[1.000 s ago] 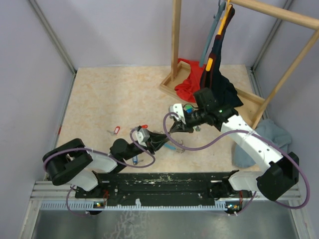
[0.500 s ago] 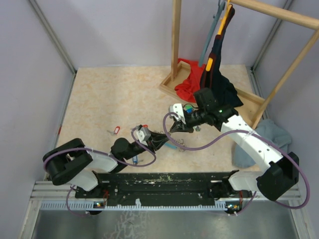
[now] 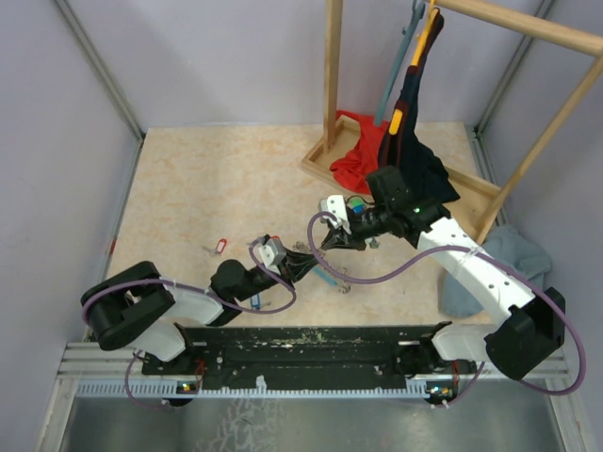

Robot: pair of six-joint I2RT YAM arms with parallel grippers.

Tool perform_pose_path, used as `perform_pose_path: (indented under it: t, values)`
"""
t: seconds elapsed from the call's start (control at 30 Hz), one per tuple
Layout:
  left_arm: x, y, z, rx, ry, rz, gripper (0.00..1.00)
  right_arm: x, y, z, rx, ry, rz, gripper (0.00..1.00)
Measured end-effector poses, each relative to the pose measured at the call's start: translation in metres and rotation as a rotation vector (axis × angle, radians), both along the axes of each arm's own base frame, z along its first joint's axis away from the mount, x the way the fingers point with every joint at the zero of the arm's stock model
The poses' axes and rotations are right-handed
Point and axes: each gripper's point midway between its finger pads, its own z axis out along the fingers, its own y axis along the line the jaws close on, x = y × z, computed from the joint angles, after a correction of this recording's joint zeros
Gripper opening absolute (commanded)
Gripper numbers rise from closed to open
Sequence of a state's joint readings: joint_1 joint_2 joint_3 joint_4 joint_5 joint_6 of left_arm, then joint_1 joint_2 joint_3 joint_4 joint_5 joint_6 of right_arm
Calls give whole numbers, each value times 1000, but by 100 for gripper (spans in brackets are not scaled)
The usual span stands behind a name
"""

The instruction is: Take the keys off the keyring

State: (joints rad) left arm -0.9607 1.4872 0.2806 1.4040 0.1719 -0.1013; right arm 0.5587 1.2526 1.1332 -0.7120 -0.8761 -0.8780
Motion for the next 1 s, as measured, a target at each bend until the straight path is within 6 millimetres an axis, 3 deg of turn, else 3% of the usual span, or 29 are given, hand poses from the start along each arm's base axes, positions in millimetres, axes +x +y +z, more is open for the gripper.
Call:
perform_pose_path:
  t: [0.6, 1.0]
  values:
    - [0, 2, 8, -20, -16, 5, 0, 19, -18, -2, 7, 10, -82, 0]
    - [-7, 12, 6, -35, -35, 6, 0, 15, -10, -21, 47, 65, -26, 0]
